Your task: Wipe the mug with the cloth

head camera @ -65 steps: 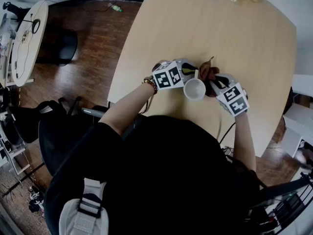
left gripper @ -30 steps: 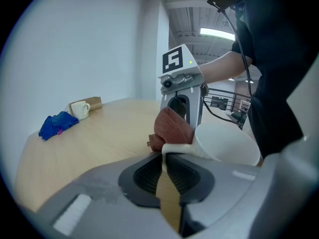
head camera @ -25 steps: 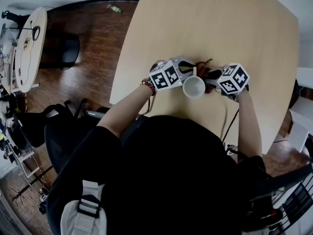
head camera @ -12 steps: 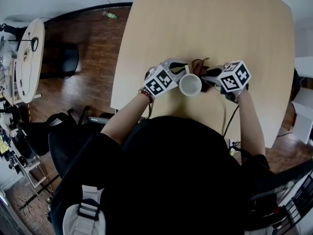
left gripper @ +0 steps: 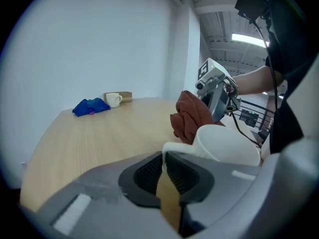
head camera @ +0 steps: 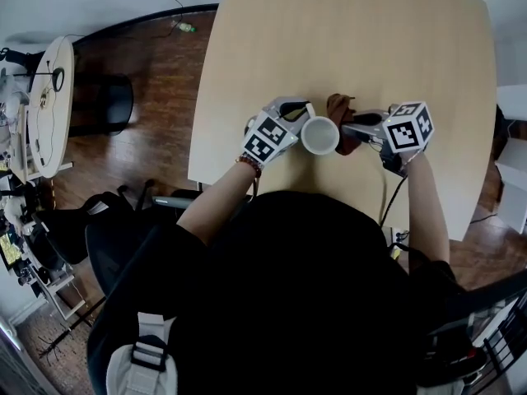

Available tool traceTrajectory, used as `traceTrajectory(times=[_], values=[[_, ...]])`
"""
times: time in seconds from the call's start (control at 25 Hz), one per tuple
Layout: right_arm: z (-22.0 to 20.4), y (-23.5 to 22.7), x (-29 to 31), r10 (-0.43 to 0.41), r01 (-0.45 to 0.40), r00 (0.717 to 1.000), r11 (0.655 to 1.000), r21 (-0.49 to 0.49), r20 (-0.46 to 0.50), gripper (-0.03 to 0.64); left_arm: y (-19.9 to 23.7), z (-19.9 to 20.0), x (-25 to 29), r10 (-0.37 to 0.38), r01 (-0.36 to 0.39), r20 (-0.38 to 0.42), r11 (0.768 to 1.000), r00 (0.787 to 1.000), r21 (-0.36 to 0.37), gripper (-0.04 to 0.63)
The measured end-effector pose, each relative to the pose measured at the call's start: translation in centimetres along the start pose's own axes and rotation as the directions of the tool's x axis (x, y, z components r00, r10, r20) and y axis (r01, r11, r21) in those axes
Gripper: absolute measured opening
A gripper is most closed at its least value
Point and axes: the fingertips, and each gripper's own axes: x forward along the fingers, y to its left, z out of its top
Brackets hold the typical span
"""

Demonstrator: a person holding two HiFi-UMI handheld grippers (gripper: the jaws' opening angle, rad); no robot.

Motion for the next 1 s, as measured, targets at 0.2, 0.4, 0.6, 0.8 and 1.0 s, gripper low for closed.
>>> traceTrajectory(times=[0.2, 0.4, 0.6, 0.8, 1.0], values=[[-0.9, -1.4, 1.2, -0.048, 0.048, 0.998, 0.999, 0.006, -0.05, 0.055, 0.1, -0.1, -0.2, 0.01, -0.01, -0.002, 1.0, 1.0, -0.007, 0.032], [-2.7, -3.5, 2.8, -0.151, 0.153, 0.978, 0.988, -0.001, -0.141, 0.055, 0.2, -0.2, -0.2, 0.026, -0.026, -0.003, 0.999, 1.0, -0.025, 0.032], [-2.5, -3.7, 2.5, -0.162, 0.167, 0.982, 0.985, 0.051, -0.097, 0.055, 0.3, -0.3, -0.2, 0.057, -0.057, -0.006, 0.997, 0.998, -0.051, 0.032], [-1.4, -1.8, 0.9, -0.088, 0.082, 0.995, 0.987, 0.139, 0.041, 0.055, 0.1, -0.6, -0.9, 0.101, -0.102, -0.016, 0.993, 0.995, -0.054, 0.031], [-1.1, 0.2, -1.1, -0.035, -0.022, 0.98, 0.96, 0.278, 0.198, 0.055, 1.0, -1.4, -1.6, 0.187, -0.187, -0.017, 0.971, 0.982, -0.147, 0.031]])
